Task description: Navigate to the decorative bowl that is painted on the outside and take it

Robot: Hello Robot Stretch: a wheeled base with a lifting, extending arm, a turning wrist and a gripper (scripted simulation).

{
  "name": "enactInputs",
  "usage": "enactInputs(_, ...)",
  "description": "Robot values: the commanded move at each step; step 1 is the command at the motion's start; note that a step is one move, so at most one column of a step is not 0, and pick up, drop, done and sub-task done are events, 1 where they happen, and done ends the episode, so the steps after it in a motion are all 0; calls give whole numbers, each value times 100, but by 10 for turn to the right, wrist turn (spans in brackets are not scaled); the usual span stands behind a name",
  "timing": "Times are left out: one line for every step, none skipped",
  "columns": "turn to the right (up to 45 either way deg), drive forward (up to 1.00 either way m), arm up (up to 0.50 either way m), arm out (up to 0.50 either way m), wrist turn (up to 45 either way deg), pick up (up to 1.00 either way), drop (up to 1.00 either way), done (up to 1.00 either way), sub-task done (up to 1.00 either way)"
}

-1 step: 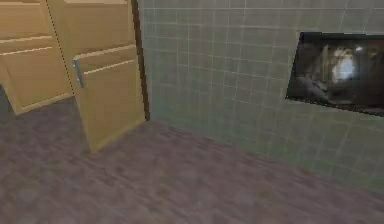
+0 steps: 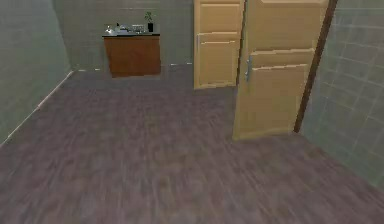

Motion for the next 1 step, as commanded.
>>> enactInputs(-150, 0, 0, 0, 0, 0, 0, 0, 0)
